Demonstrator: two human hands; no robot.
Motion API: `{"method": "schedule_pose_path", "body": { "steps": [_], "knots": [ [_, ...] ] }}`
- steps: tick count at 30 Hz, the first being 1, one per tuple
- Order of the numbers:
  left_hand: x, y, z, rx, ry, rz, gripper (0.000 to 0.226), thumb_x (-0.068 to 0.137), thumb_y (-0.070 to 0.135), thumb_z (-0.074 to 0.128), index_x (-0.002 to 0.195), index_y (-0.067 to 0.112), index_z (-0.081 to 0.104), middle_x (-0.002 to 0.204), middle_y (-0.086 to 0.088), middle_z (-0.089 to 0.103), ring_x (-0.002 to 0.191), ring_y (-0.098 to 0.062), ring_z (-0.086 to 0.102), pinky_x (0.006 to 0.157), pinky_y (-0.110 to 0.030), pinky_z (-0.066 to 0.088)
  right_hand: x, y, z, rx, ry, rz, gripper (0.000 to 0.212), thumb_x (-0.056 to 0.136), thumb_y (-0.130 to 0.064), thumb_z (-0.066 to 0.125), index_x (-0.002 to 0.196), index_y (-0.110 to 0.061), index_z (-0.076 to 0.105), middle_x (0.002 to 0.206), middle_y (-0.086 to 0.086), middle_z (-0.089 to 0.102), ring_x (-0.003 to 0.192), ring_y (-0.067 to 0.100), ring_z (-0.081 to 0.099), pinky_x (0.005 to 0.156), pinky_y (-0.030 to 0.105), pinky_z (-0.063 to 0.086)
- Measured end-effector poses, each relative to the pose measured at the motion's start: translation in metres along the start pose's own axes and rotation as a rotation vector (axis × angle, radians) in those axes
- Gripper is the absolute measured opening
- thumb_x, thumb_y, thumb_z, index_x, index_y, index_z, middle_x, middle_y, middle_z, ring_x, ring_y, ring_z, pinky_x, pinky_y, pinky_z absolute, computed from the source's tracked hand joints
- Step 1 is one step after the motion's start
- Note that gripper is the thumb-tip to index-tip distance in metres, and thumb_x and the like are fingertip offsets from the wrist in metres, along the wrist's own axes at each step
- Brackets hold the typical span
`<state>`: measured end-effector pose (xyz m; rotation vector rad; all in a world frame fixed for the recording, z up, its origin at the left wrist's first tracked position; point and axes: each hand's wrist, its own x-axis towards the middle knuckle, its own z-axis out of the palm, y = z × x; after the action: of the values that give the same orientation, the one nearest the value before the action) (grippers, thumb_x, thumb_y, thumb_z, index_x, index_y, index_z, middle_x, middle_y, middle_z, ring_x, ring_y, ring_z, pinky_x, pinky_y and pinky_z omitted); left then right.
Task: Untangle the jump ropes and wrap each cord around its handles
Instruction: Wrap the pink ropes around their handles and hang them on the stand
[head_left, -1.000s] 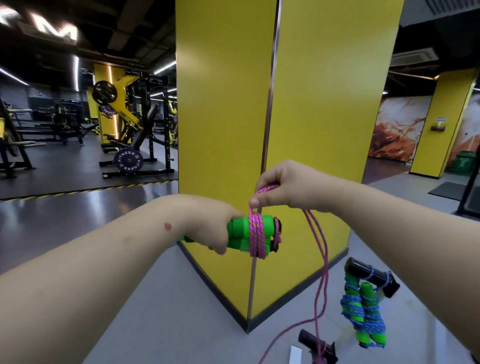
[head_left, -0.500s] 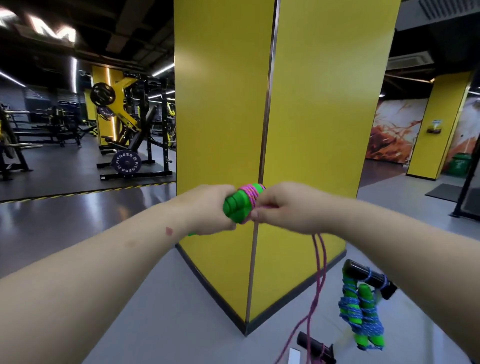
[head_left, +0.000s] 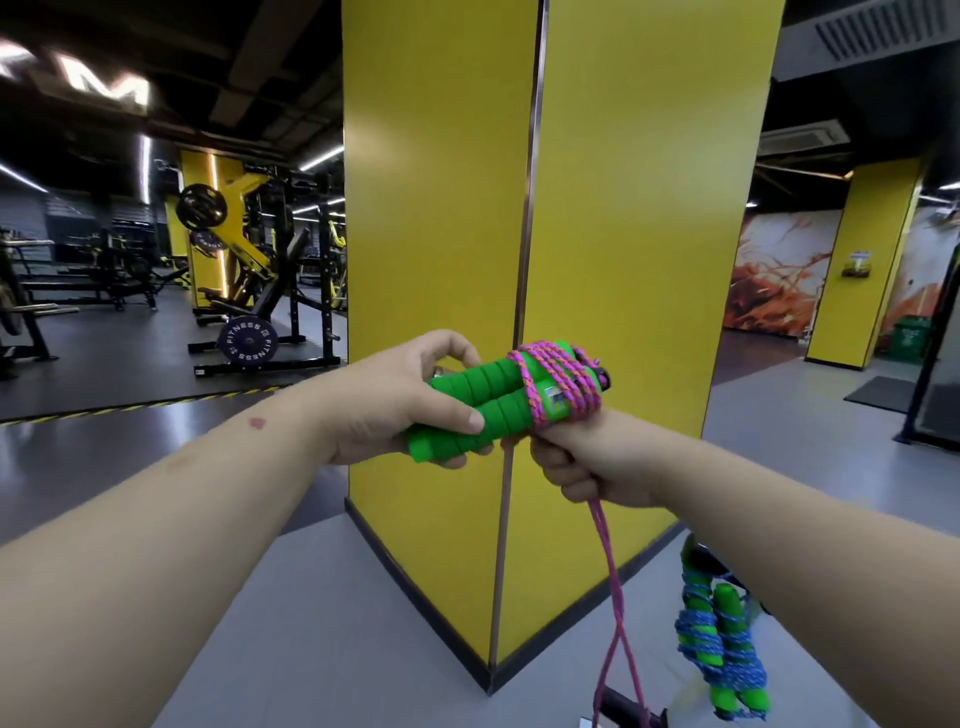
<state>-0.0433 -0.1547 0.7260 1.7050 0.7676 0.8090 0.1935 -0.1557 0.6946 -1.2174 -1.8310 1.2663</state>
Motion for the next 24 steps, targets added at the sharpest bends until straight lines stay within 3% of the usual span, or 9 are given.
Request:
{"method": "schedule_pose_path", "body": {
  "steps": [5, 7, 9, 12, 14, 15, 18, 21, 24],
  "knots": [
    [0.016, -0.022, -0.006, 0.429, 0.459, 0.055, 0.041, 0.077, 0.001, 0.082, 0.104, 0.023, 0.061, 0.099, -0.018, 0.071, 0.078, -0.039, 0.075, 0.068, -0.053, 0.064, -0.017, -0.022, 0.006, -0.515, -0.006, -0.020, 0.030, 0.101, -0.041, 0.054, 0.097, -0.017, 0.071, 0.060, -0.005, 0.040, 0.047, 0.011, 0.035, 0.045, 0.026, 0.031],
    [0.014, -0.021, 0.001, 0.780, 0.362, 0.016, 0.041, 0.075, 0.012, 0.084, 0.100, 0.037, 0.065, 0.098, 0.000, 0.069, 0.075, -0.024, 0.071, 0.066, -0.041, 0.062, -0.023, -0.044, 0.002, -0.779, 0.057, -0.131, 0.023, 0.096, -0.042, 0.062, 0.091, -0.022, 0.073, 0.056, -0.011, 0.047, 0.046, 0.005, 0.040, 0.046, 0.021, 0.035],
    [0.010, -0.017, 0.010, 0.872, 0.200, -0.033, 0.044, 0.074, 0.013, 0.087, 0.103, 0.041, 0.068, 0.100, 0.010, 0.067, 0.081, -0.014, 0.067, 0.066, -0.031, 0.056, -0.019, -0.058, -0.011, -0.860, 0.174, -0.233, 0.023, 0.088, -0.048, 0.071, 0.087, -0.025, 0.074, 0.060, -0.012, 0.056, 0.052, 0.001, 0.046, 0.050, 0.018, 0.039],
    [0.000, -0.008, 0.010, 0.437, 0.024, 0.012, 0.048, 0.069, -0.003, 0.087, 0.104, 0.028, 0.073, 0.104, -0.003, 0.069, 0.086, -0.017, 0.070, 0.069, -0.029, 0.058, -0.013, -0.056, -0.030, -0.605, 0.251, -0.221, 0.027, 0.081, -0.051, 0.076, 0.084, -0.024, 0.075, 0.066, -0.004, 0.062, 0.061, 0.010, 0.052, 0.055, 0.028, 0.043],
    [-0.004, -0.002, 0.004, 0.024, -0.007, 0.046, 0.046, 0.067, -0.008, 0.080, 0.102, 0.020, 0.071, 0.104, -0.010, 0.069, 0.089, -0.026, 0.073, 0.070, -0.036, 0.061, -0.008, -0.039, -0.031, -0.488, 0.221, -0.161, 0.021, 0.093, -0.033, 0.069, 0.079, -0.017, 0.071, 0.065, 0.002, 0.060, 0.065, 0.019, 0.053, 0.052, 0.028, 0.044],
    [-0.003, -0.001, 0.003, -0.125, 0.013, 0.068, 0.044, 0.068, -0.009, 0.079, 0.100, 0.020, 0.069, 0.102, -0.009, 0.070, 0.088, -0.027, 0.073, 0.068, -0.038, 0.061, -0.008, -0.029, -0.026, -0.461, 0.196, -0.135, 0.025, 0.098, -0.028, 0.061, 0.079, -0.014, 0.069, 0.063, 0.000, 0.053, 0.062, 0.019, 0.048, 0.048, 0.027, 0.040],
    [0.009, -0.002, 0.004, -0.249, 0.277, 0.113, 0.039, 0.076, -0.007, 0.078, 0.100, 0.019, 0.061, 0.099, -0.011, 0.069, 0.079, -0.026, 0.072, 0.068, -0.042, 0.062, -0.005, -0.011, 0.005, -0.422, 0.129, -0.042, 0.043, 0.101, -0.053, 0.047, 0.089, -0.018, 0.071, 0.061, -0.006, 0.042, 0.050, 0.013, 0.035, 0.046, 0.026, 0.029],
    [0.017, -0.013, 0.001, 0.227, 0.519, 0.163, 0.034, 0.080, -0.002, 0.081, 0.102, 0.017, 0.063, 0.097, -0.014, 0.066, 0.076, -0.030, 0.071, 0.070, -0.049, 0.064, -0.015, -0.029, 0.021, -0.871, 0.071, -0.130, 0.034, 0.102, -0.049, 0.048, 0.089, -0.026, 0.069, 0.066, -0.010, 0.051, 0.055, 0.003, 0.046, 0.052, 0.019, 0.036],
    [0.012, -0.015, 0.003, 0.827, 0.334, 0.077, 0.037, 0.073, 0.011, 0.086, 0.095, 0.036, 0.069, 0.094, 0.005, 0.069, 0.082, -0.021, 0.070, 0.069, -0.040, 0.061, -0.026, -0.062, 0.006, -1.021, 0.124, -0.286, 0.023, 0.093, -0.047, 0.065, 0.084, -0.026, 0.070, 0.067, -0.007, 0.060, 0.055, 0.002, 0.049, 0.050, 0.019, 0.037]
  ]
}}
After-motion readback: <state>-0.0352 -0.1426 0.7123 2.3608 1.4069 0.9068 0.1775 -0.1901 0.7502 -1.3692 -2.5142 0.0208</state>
